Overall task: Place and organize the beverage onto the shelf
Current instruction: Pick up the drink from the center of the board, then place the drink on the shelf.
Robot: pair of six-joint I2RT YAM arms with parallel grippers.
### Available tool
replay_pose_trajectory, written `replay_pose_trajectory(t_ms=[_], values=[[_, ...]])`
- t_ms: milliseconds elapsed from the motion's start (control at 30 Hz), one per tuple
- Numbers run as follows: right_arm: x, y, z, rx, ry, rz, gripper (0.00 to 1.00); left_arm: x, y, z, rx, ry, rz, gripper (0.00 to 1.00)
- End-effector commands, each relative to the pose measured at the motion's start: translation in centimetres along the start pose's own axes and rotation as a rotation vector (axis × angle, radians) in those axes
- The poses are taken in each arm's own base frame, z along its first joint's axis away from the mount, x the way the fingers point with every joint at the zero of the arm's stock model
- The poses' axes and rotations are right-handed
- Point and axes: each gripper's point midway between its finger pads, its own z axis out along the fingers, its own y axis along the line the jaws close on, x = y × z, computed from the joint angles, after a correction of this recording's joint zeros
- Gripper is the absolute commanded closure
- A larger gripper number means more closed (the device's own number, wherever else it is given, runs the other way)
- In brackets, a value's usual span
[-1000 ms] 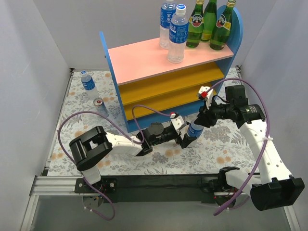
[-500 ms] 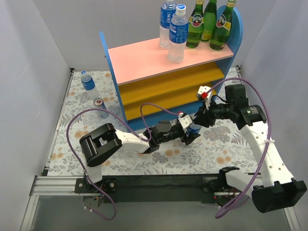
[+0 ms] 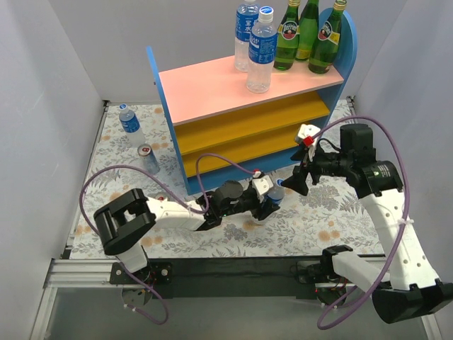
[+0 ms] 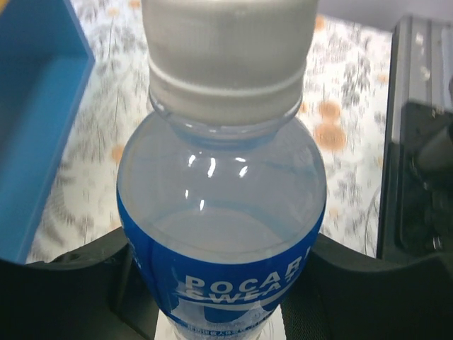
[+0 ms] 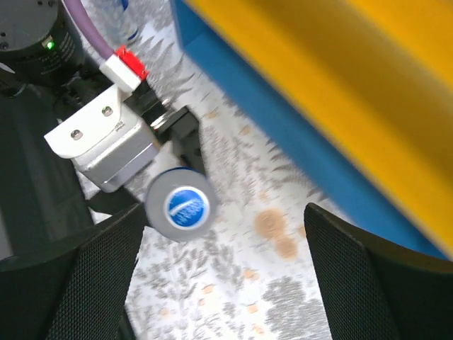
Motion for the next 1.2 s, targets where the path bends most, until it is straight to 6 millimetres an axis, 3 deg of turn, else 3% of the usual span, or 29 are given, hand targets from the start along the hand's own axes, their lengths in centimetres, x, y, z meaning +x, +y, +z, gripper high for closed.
replay_pose_trajectory(t_ms=[0,100,133,167,200,267,300,367,433,467,500,533,567,633,733,867,967,1100,1167], values=[[-4.8,-0.7,-2.4,0.100,-0.105,-0.138,0.02,-6.6,-1.1,-3.0,0.009,-0.135,0.015,1.00],[-5.9,-2.1,-4.1,0.215,-0.110,-0.141,0.02,-8.3,-1.8,-5.3,0.010,-0.133,0.027,1.00],[-5.8,-3.5,-4.9,0.291,-0.106,-0.119,0.02,-9.3,-2.1,-6.3,0.013,-0.130,0.033,1.00],[-5.5,-4.4,-5.4,0.333,-0.100,-0.099,0.02,-9.0,-2.0,-6.3,0.011,-0.106,0.032,1.00],[-5.0,-5.2,-5.7,0.373,-0.090,-0.076,0.02,-10.8,-2.2,-7.3,0.010,-0.136,0.037,1.00],[-3.2,-7.2,-6.3,0.462,-0.068,-0.015,0.02,-11.6,-2.3,-8.4,0.005,-0.115,0.031,1.00],[-2.5,-7.6,-6.3,0.476,-0.066,0.002,0.02,-14.1,-2.4,-9.2,0.000,-0.158,0.034,1.00],[-1.7,-8.4,-6.6,0.507,-0.089,0.028,0.02,-15.5,-2.0,-10.0,-0.029,-0.144,0.027,1.00],[0.2,-9.1,-6.5,0.525,-0.084,0.070,0.02,-19.3,-1.7,-10.9,-0.058,-0.192,0.022,1.00],[0.6,-9.7,-6.8,0.545,-0.090,0.080,0.02,-19.4,-1.2,-11.1,-0.092,-0.163,0.016,1.00],[1.6,-9.8,-6.5,0.541,-0.082,0.101,0.02,-20.2,-0.8,-11.3,-0.117,-0.164,0.014,1.00],[1.9,-9.8,-6.4,0.533,-0.088,0.105,0.02,-22.7,-0.4,-11.8,-0.142,-0.196,0.014,1.00],[2.1,-10.2,-6.7,0.547,-0.097,0.113,0.02,-22.9,0.2,-12.1,-0.180,-0.176,0.014,1.00],[3.2,-10.2,-6.2,0.530,-0.103,0.137,0.02,-25.9,0.7,-12.6,-0.217,-0.217,0.025,1.00],[4.6,-10.2,-5.6,0.514,-0.116,0.175,0.02,-27.9,2.0,-13.2,-0.289,-0.221,0.051,1.00],[6.0,-10.4,-5.6,0.519,-0.134,0.194,0.02,-32.5,3.5,-14.7,-0.391,-0.271,0.079,1.00],[7.3,-10.4,-5.2,0.517,-0.140,0.211,0.02,-33.6,5.1,-14.9,-0.482,-0.261,0.112,1.00],[8.7,-10.2,-4.9,0.507,-0.154,0.240,0.02,-37.4,7.4,-16.2,-0.602,-0.316,0.130,1.00],[9.2,-10.3,-4.9,0.511,-0.159,0.245,0.02,-38.2,8.6,-16.3,-0.641,-0.325,0.133,1.00]])
